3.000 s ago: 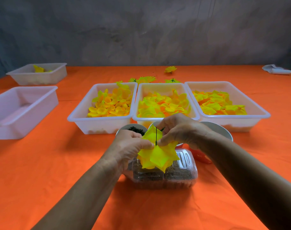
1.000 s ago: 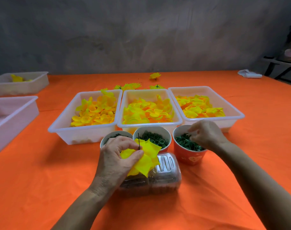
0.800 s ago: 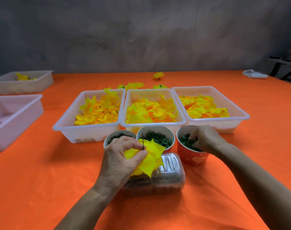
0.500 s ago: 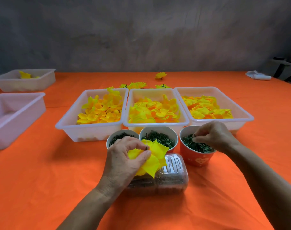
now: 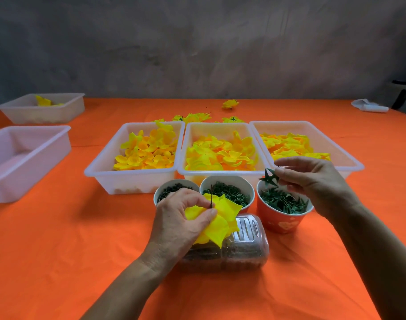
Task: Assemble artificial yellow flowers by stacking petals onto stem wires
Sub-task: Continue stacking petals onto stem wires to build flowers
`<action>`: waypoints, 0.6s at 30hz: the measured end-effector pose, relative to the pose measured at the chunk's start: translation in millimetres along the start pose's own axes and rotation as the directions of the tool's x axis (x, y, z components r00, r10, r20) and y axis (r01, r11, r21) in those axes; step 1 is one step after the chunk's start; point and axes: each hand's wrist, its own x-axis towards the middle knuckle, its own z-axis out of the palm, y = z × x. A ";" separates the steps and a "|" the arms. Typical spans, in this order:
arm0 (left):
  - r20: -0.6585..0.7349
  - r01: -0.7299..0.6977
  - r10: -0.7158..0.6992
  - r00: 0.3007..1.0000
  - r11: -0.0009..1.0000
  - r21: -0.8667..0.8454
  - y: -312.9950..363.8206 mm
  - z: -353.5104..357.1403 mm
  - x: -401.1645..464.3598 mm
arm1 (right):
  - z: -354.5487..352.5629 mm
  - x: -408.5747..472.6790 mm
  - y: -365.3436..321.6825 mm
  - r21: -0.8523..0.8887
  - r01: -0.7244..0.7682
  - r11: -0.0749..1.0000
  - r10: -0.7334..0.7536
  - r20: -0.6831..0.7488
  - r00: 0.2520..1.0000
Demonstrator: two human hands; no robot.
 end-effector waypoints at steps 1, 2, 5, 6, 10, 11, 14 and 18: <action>0.001 0.003 -0.003 1.000 1.000 -0.001 0.3 0.2 0.0 | 5.6 -2.9 -3.0 0.046 -0.014 0.999 0.013 0.012 1.000; 0.001 0.005 -0.005 1.000 1.000 -0.001 0.6 0.2 -0.1 | 11.6 -5.5 -5.1 0.095 -0.030 0.995 0.027 0.037 0.999; -0.006 0.002 -0.002 1.000 1.000 0.004 0.9 0.1 -0.3 | 29.6 -10.8 -8.9 0.207 -0.081 0.975 0.056 0.126 0.990; -0.005 0.002 -0.002 1.000 1.000 0.004 0.8 0.1 -0.4 | 33.5 -11.0 -9.6 0.208 -0.082 0.975 0.056 0.128 0.990; -0.004 0.000 0.000 1.000 1.000 0.015 0.7 -0.2 -0.9 | 30.9 -3.4 -10.1 0.190 -0.090 0.978 0.089 0.014 0.996; -0.006 -0.001 0.002 1.000 1.000 0.016 0.9 -0.3 -0.9 | 28.0 -2.7 -9.8 0.186 -0.103 0.977 0.104 0.003 0.995; -0.007 0.003 -0.003 1.000 1.000 0.012 0.9 -0.3 0.4 | 25.5 -5.5 -7.6 0.254 -0.158 0.954 0.138 0.093 0.986; -0.006 0.017 -0.017 1.000 1.000 -0.002 0.1 -0.1 0.7 | 33.1 -6.0 -3.0 0.352 -0.210 0.912 0.166 0.151 0.975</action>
